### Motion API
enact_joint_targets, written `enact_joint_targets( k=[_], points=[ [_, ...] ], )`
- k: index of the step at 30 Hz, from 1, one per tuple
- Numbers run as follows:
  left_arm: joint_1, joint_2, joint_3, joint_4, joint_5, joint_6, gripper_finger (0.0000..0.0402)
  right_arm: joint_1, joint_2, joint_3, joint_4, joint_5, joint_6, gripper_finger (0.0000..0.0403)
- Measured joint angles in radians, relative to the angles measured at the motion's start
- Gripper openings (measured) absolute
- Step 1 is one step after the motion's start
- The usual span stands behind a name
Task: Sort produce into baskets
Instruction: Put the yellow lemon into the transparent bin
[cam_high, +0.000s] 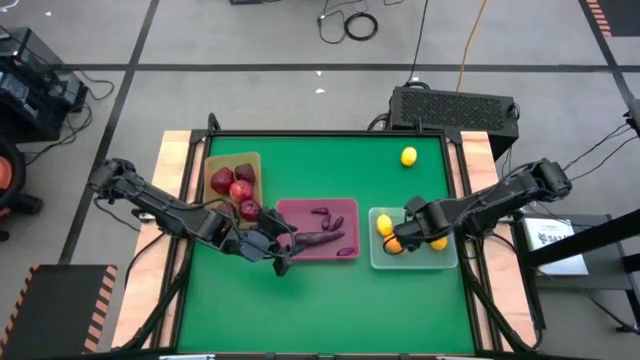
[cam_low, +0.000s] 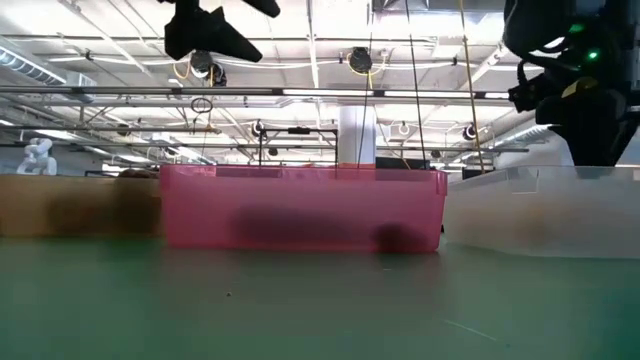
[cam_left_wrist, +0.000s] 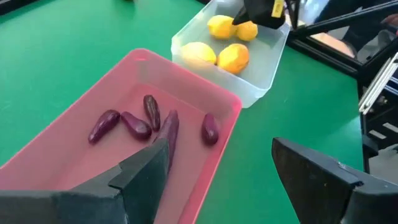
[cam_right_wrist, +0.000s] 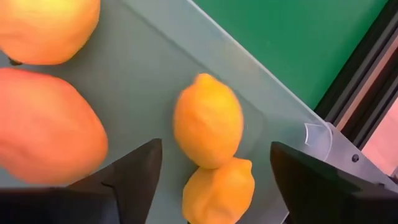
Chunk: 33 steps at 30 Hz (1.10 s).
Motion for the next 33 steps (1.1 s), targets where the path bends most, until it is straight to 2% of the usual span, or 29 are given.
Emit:
enact_joint_targets(
  k=[8,13,18,21,24,28,33],
  points=[
    [0.000,-0.002,0.000,0.005,0.007,0.027,0.0292,-0.037,0.000,0.000,0.000,-0.001,-0.015,0.0317],
    [0.000,-0.002,0.000,0.003,0.103,0.072,0.0292,-0.058,0.001,0.014,-0.001,-0.030,0.011,0.0317],
    [-0.001,-0.002,0.000,-0.010,0.215,0.131,0.0292,-0.054,0.001,0.054,0.013,-0.057,0.128,0.0318],
    [-0.001,-0.002,0.000,-0.025,0.269,0.165,0.0292,-0.056,0.001,0.095,0.052,-0.025,0.177,0.0318],
    [-0.001,-0.002,0.000,-0.025,0.311,0.208,0.0292,-0.077,0.001,0.149,0.070,0.068,0.205,0.0318],
    [0.007,-0.002,0.000,-0.025,0.309,0.238,0.0292,-0.195,0.001,0.189,0.059,0.151,0.184,0.0318],
    [0.068,-0.002,0.000,-0.016,0.256,0.288,0.0292,-0.474,0.000,0.160,0.135,0.213,-0.044,0.0318]
  ],
)
